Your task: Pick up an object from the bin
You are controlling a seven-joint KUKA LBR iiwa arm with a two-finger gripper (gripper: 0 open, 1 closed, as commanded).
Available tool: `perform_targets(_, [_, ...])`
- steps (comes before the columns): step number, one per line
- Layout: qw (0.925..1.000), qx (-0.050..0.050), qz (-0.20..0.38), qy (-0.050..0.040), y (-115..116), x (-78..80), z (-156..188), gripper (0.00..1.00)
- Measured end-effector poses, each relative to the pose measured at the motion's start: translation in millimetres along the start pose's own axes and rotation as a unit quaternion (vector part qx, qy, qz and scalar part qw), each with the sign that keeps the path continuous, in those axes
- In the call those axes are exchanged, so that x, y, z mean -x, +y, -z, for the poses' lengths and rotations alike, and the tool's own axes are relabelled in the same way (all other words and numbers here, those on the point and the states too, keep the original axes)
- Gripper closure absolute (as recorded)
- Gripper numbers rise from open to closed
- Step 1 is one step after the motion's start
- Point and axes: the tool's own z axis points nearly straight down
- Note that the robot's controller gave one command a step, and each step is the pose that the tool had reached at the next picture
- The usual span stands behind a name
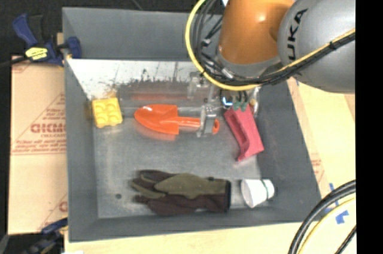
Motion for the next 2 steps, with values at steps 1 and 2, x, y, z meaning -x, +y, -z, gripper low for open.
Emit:
perform_targets(1, [1.0, 0.0, -0.001, -0.004, -0.1, 1.5, 4.4, 0.0])
perform_targets(2, [0.9997, 0.001, -0.021, -0.0073, -53.4, 19.6, -127.6, 0.0])
